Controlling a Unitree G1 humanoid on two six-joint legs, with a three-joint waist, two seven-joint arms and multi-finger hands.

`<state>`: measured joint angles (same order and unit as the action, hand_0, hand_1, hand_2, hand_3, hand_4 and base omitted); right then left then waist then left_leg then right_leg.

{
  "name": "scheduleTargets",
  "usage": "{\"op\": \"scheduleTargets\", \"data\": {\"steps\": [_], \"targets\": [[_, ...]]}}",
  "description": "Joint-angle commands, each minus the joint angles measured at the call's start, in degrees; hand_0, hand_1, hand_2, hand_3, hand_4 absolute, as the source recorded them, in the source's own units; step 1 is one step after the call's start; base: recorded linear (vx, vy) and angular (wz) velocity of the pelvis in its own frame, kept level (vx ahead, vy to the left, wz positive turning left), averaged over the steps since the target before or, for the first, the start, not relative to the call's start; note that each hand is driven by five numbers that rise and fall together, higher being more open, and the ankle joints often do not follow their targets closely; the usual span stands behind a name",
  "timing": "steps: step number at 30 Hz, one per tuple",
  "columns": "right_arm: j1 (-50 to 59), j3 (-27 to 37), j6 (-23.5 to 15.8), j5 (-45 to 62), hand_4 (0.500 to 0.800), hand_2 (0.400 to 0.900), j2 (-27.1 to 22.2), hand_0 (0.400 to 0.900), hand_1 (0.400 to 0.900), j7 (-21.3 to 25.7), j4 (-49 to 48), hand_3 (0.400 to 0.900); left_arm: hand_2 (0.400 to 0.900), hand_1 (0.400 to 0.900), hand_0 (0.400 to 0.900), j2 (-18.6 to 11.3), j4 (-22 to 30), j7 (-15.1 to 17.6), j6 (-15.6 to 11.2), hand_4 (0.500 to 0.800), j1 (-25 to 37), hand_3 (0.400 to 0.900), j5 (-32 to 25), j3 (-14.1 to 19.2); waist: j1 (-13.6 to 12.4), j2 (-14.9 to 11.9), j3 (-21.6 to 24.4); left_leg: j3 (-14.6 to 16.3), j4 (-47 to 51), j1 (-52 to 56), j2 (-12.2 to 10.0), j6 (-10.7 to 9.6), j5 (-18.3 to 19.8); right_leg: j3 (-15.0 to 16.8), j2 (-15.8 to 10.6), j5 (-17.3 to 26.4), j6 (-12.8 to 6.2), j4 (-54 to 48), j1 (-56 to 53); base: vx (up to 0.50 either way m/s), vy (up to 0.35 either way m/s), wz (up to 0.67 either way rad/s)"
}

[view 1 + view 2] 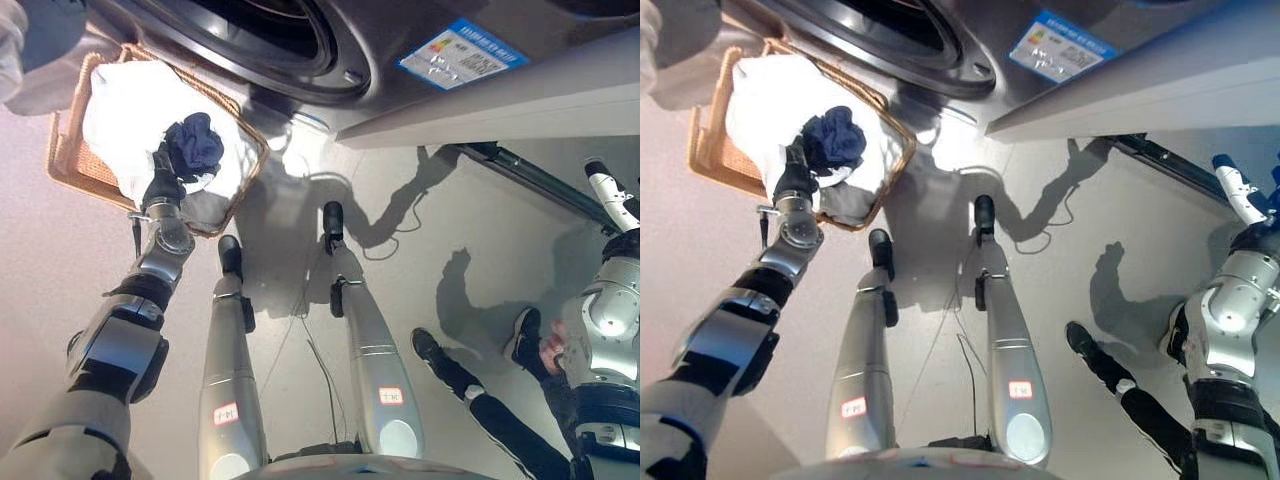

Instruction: Put the clothes in the basket into the washing machine.

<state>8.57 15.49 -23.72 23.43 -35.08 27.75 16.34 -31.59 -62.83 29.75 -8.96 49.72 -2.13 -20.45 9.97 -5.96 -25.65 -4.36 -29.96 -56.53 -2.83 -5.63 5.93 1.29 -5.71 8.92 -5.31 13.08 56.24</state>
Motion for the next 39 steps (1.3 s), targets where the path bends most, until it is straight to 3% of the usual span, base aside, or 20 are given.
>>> {"op": "scheduleTargets", "data": {"steps": [1,5,8,12,14,15,16,17,18,20,22,29,36,39], "targets": [[-4.6,8.4,-6.2,-0.9,0.800,0.900,-5.0,0.900,0.900,5.4,-7.9,0.900,0.900,0.900,0.900,-3.8,-2.0,3.8,-1.1,0.800,1.9,0.900,1.1,1.4,1.0,1.2,1.0,1.5,5.4,0.2,3.4,6.9,-1.3,-0.3,2.0,0.6,-1.33,2.0,3.2,-0.03,-0.005,0.01],[-5.4,9.4,-7.0,-1.7,0.800,0.900,-4.0,0.900,0.900,6.3,-9.7,0.900,0.900,0.900,0.900,-5.2,-3.6,5.0,-0.9,0.800,4.9,0.900,1.1,0.8,2.1,1.3,0.9,1.8,3.2,-3.5,3.3,6.9,-0.5,0.0,2.2,0.4,-1.53,3.9,7.3,-0.03,0.000,-0.03],[-6.1,9.9,-8.0,-2.8,0.800,0.900,-3.7,0.900,0.900,7.0,-11.4,0.900,0.900,0.900,0.900,-7.1,-3.9,7.2,0.6,0.800,7.8,0.900,5.5,-2.6,2.9,1.3,1.0,1.8,1.4,-6.4,3.0,7.2,0.2,0.0,2.4,0.2,-1.81,5.0,10.1,-0.03,0.009,-0.08],[-7.3,10.6,-9.2,-3.8,0.800,0.900,-3.1,0.900,0.900,7.5,-13.1,0.900,0.900,0.900,0.900,-9.2,-4.6,9.3,2.1,0.800,10.3,0.900,8.9,-4.7,3.4,1.5,1.2,1.5,-0.3,-9.3,3.0,7.3,0.6,-0.1,2.3,-0.2,-1.90,6.1,12.5,-0.01,-0.017,0.04],[-7.5,10.8,-9.8,-3.9,0.800,0.900,-2.9,0.900,0.900,7.4,-14.1,0.900,0.808,0.808,0.808,-9.7,-4.9,10.0,2.7,0.745,11.2,0.808,10.3,-5.8,3.2,2.1,1.7,1.0,-0.4,-9.4,2.7,7.2,2.3,0.1,3.0,-1.9,-2.30,6.9,13.1,0.10,0.011,-0.13],[-7.4,10.8,-10.0,-4.1,0.800,0.900,-2.8,0.900,0.900,7.5,-14.5,0.900,0.561,0.561,0.561,-9.8,-5.2,10.2,3.0,0.596,11.7,0.561,10.6,-6.2,3.3,2.1,1.8,1.1,-0.6,-9.8,2.6,7.2,2.4,0.1,3.1,-2.0,-2.28,7.1,13.5,0.10,0.015,-0.16],[-7.3,10.7,-10.0,-4.3,0.800,0.900,-2.7,0.900,0.900,7.7,-14.8,0.900,0.400,0.400,0.400,-9.7,-5.4,10.1,3.0,0.500,12.3,0.400,10.4,-6.4,3.4,2.1,1.8,1.1,-0.7,-10.1,2.7,7.2,2.4,0.1,3.2,-2.1,-2.25,7.2,14.0,-0.11,-0.015,0.08],[-7.2,10.5,-10.0,-4.2,0.800,0.900,-2.8,0.900,0.900,7.7,-15.0,0.900,0.400,0.400,0.400,-9.6,-5.5,10.1,2.9,0.500,12.8,0.400,10.2,-6.6,3.9,1.9,1.5,1.8,-0.7,-11.0,2.9,7.3,0.7,-0.2,2.7,-0.6,-1.81,6.8,14.6,0.00,0.000,0.00],[-7.0,10.2,-10.0,-3.9,0.800,0.900,-2.7,0.900,0.900,7.6,-14.1,0.900,0.400,0.400,0.400,-9.6,-5.6,9.8,2.7,0.500,13.1,0.400,10.2,-6.9,3.6,2.2,1.9,1.3,-0.6,-10.4,2.7,7.3,2.4,0.1,3.3,-2.2,-2.24,7.3,14.3,0.00,0.000,0.00],[-6.3,9.7,-10.1,-3.3,0.800,0.900,-3.1,0.900,0.900,7.4,-12.4,0.900,0.400,0.400,0.400,-9.4,-5.6,9.4,2.3,0.500,13.7,0.400,10.2,-7.3,4.1,1.9,1.6,2.0,-0.8,-11.4,3.0,7.5,1.0,-0.2,2.8,-0.6,-1.77,6.9,15.1,-0.05,-0.010,0.04],[-6.1,9.4,-10.0,-3.6,0.800,0.900,-3.0,0.900,0.900,7.4,-11.9,0.900,0.400,0.400,0.400,-9.3,-5.3,9.0,1.9,0.500,13.7,0.400,10.2,-7.5,3.8,2.4,2.1,1.6,-0.6,-10.6,2.8,7.5,2.6,0.2,3.4,-2.1,-2.23,7.2,14.7,0.06,0.007,-0.07],[-6.0,9.0,-10.0,-4.1,0.800,0.900,-1.9,0.900,0.900,7.1,-11.1,0.900,0.400,0.400,0.400,-8.0,-5.7,8.8,1.2,0.500,13.0,0.400,8.6,-5.8,3.9,2.8,3.0,1.9,0.1,-9.7,2.9,7.6,2.6,0.1,3.6,-2.6,-2.04,7.4,14.3,0.02,-0.007,0.00],[-4.8,6.5,-8.9,-4.0,0.800,0.900,-0.9,0.900,0.900,6.6,-9.0,0.900,0.400,0.400,0.400,-5.1,-4.3,8.4,0.2,0.500,10.1,0.400,6.7,-3.3,3.4,3.3,3.9,2.8,2.4,-6.3,3.6,7.6,0.2,-0.7,2.5,-1.5,-1.23,6.9,11.4,-0.01,-0.028,0.14],[-2.6,3.5,-7.7,-3.6,0.800,0.900,-0.8,0.900,0.900,5.8,-6.2,0.900,0.400,0.400,0.400,-2.9,-3.0,7.9,-0.3,0.500,7.9,0.400,6.8,-2.6,2.1,3.8,4.4,2.8,5.7,-1.2,4.0,7.4,-0.7,-1.1,2.0,-1.8,-1.00,6.4,7.1,0.05,-0.015,0.16]]}}
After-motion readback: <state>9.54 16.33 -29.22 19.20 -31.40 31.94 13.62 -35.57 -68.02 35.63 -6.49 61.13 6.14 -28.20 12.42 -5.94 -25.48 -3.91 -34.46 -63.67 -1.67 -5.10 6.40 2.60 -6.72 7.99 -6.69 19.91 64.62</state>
